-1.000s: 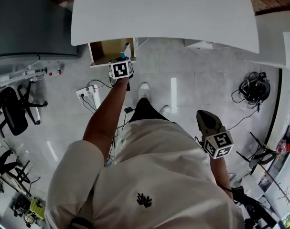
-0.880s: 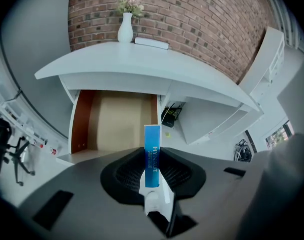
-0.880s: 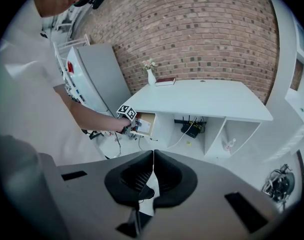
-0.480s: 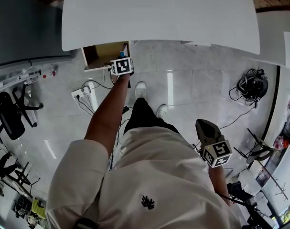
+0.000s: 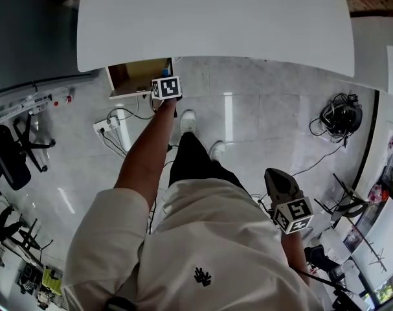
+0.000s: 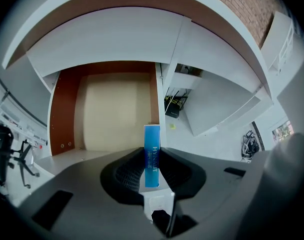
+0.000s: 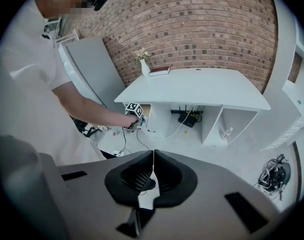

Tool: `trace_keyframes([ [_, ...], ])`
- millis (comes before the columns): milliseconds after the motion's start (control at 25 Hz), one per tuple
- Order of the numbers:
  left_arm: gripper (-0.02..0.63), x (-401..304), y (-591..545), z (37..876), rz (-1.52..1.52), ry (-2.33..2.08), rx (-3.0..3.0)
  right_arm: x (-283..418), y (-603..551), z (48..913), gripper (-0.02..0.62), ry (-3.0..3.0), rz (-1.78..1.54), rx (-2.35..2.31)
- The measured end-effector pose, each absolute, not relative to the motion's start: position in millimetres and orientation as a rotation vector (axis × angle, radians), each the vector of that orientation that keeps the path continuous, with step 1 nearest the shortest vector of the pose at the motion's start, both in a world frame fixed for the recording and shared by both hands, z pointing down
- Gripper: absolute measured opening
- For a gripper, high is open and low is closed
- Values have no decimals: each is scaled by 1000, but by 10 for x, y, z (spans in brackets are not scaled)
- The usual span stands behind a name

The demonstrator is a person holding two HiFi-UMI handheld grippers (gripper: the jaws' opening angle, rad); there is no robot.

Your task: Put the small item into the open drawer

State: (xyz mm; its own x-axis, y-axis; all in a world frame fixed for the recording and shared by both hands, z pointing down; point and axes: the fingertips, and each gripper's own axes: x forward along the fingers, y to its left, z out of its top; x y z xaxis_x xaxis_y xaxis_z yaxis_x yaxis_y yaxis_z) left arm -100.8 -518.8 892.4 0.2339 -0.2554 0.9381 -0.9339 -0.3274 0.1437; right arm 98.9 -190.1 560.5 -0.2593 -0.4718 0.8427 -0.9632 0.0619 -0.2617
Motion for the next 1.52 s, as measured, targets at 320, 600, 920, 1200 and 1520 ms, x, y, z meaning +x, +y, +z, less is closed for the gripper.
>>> trace_keyframes([
  [320, 104, -944, -5172, 8983, 1126, -1077, 1762, 997, -1933, 5620, 31, -1792, 1144, 1441],
  [600, 143, -930, -5063, 8916, 1110, -1054, 1774, 1012, -1755, 5653, 31, -1808, 1152, 1423],
  [920, 144, -1010, -4885, 8651, 1073, -1097, 1810, 1026, -1610, 5579, 31, -1866, 1111, 1412],
  [1200, 144, -1083, -4499, 8111, 1015, -1127, 1860, 1046, -1435, 5421, 31, -1972, 1033, 1397],
  [1520, 117, -1079, -3654, 7242, 891, -1118, 1940, 1104, -946, 5195, 31, -2111, 925, 1351],
])
